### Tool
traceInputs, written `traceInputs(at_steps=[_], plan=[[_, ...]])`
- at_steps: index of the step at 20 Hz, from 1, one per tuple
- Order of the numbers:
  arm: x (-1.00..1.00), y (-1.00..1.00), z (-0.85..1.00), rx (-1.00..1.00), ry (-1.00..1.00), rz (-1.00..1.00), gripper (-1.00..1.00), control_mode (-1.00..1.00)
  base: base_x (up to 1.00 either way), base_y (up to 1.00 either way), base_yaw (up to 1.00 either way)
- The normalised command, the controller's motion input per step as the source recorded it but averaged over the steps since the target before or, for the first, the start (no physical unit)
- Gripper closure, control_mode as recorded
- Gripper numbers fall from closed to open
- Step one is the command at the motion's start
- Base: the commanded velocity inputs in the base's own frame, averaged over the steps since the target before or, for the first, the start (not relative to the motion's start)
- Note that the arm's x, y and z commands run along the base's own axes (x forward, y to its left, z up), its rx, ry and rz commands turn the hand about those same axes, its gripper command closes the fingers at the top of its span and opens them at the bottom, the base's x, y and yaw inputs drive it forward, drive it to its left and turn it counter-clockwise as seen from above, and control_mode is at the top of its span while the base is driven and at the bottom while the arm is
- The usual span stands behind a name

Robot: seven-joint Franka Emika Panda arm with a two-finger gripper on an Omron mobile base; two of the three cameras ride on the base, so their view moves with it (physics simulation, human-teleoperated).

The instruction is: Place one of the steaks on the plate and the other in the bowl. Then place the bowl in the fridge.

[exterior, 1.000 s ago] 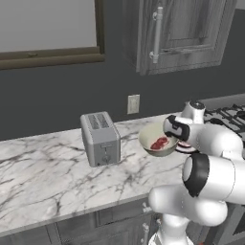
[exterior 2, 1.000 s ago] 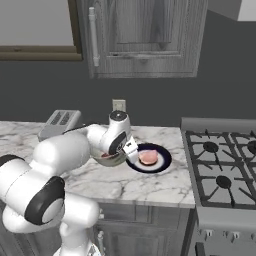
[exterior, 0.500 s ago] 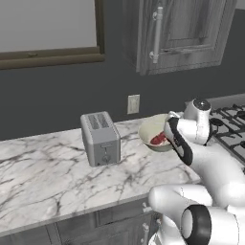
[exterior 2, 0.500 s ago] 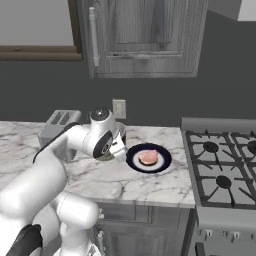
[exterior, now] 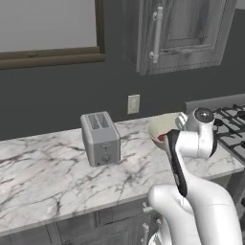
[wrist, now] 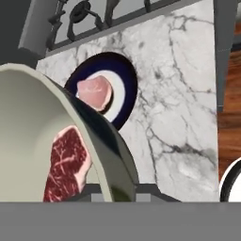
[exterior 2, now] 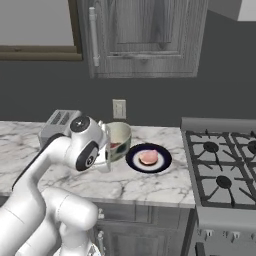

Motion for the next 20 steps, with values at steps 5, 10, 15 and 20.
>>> traceInputs(at_steps=[5,10,15,20], plan=[[-0.32,0.0,0.54,0.38,0.01,-0.29,1.0,-1.0,0.0,0.0,0.0],[-0.39,0.04,0.63,0.17,-0.01,-0.04,1.0,-1.0,0.0,0.0,0.0],[-0.97,0.19,0.64,-0.03,-0.17,0.01,1.0,-1.0,0.0,0.0,0.0],[-1.0,0.38,0.45,-0.04,-0.19,0.1,1.0,-1.0,0.0,0.0,0.0]])
